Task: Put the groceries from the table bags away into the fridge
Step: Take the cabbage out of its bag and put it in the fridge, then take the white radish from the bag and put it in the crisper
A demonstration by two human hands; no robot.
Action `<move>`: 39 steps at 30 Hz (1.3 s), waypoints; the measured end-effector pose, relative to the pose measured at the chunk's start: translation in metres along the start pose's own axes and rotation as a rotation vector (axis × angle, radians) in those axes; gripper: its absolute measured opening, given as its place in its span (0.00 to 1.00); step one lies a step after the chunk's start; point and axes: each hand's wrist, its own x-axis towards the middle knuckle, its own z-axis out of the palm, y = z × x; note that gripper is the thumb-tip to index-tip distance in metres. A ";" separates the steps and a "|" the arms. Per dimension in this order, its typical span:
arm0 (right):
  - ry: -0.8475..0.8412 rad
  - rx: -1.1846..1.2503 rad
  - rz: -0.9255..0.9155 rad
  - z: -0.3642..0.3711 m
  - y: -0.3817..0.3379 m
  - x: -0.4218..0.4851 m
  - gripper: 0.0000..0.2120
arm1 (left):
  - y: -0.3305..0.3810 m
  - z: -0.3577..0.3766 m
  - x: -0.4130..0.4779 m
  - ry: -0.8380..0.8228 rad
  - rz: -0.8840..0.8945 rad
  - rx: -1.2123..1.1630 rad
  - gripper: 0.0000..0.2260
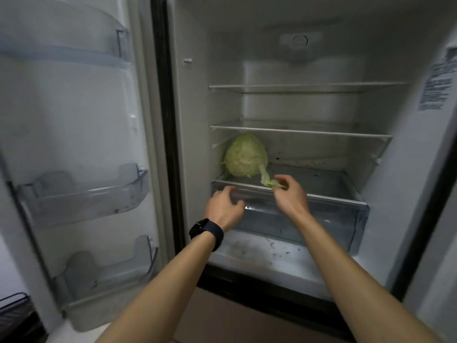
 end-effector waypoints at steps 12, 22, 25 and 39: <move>-0.304 0.076 -0.369 0.032 -0.029 -0.266 0.13 | -0.096 -0.102 -0.222 0.206 0.058 0.168 0.17; -0.727 0.012 -0.633 0.214 -0.119 -0.496 0.14 | -0.263 -0.270 -0.485 0.342 -0.362 0.448 0.17; -0.847 0.060 -0.699 0.269 -0.163 -0.587 0.14 | -0.305 -0.338 -0.577 0.383 -0.515 0.503 0.17; -1.334 0.172 -1.014 0.428 -0.345 -0.920 0.16 | -0.396 -0.578 -0.917 0.690 -1.039 0.610 0.17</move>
